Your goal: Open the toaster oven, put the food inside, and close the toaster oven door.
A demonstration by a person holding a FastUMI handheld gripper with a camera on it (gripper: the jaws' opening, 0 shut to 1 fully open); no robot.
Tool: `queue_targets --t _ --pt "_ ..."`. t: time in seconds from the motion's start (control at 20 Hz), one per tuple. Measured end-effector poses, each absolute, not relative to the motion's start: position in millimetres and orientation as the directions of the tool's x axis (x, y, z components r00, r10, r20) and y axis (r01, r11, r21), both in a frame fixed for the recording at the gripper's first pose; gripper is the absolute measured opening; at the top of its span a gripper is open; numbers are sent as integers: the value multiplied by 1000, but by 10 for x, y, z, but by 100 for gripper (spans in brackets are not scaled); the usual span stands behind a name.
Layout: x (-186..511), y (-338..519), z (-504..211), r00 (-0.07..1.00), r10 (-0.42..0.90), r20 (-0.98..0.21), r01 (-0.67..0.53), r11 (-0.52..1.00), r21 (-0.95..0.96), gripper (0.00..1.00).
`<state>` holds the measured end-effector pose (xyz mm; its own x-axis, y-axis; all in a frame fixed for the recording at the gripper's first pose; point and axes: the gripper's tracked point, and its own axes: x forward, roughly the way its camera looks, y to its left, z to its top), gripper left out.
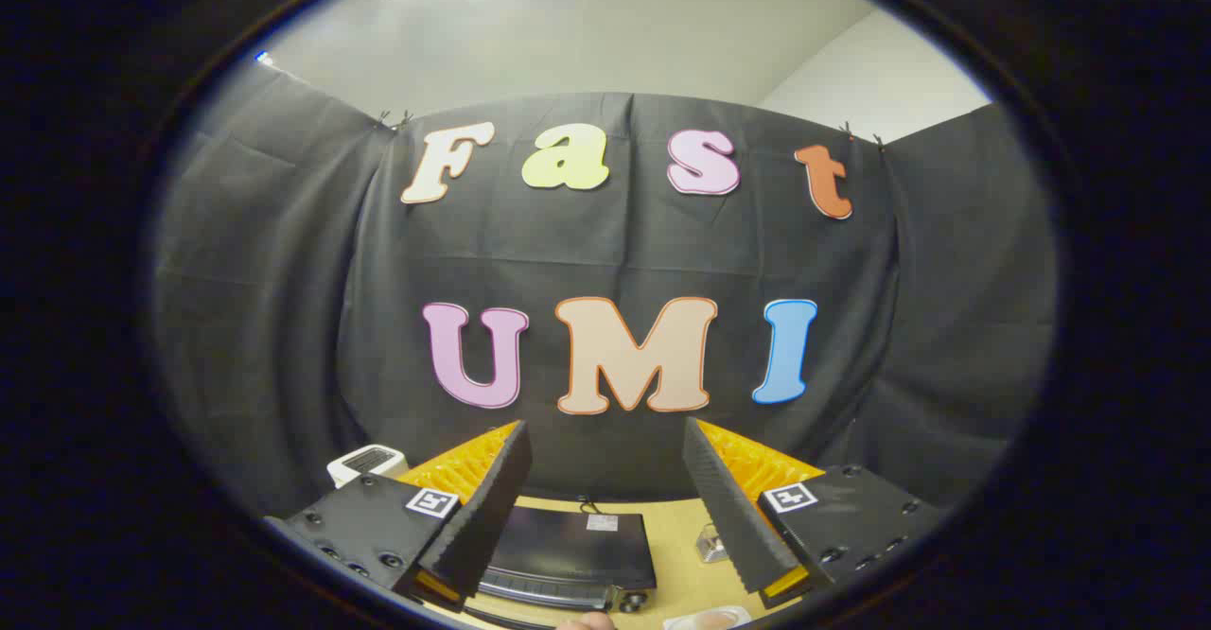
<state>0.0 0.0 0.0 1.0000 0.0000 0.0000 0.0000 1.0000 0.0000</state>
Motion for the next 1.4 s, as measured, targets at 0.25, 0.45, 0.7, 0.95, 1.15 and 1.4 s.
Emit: queue_targets --t 0.25,0.45,0.7,0.95,1.15,1.4 --pt "24 -23 12 1000 -8 9 8 1000 3 100" --pt "33 -37 55 1000 -8 20 8 1000 30 100" --pt "53 -61 100 1000 -7 28 6 1000 18 100" --pt "94 -35 83 1000 4 28 -4 1000 8 100" --pt "193 19 -112 1000 16 5 -16 1000 22 100" --pt "307 84 -474 999 8 -31 -7 999 39 100"
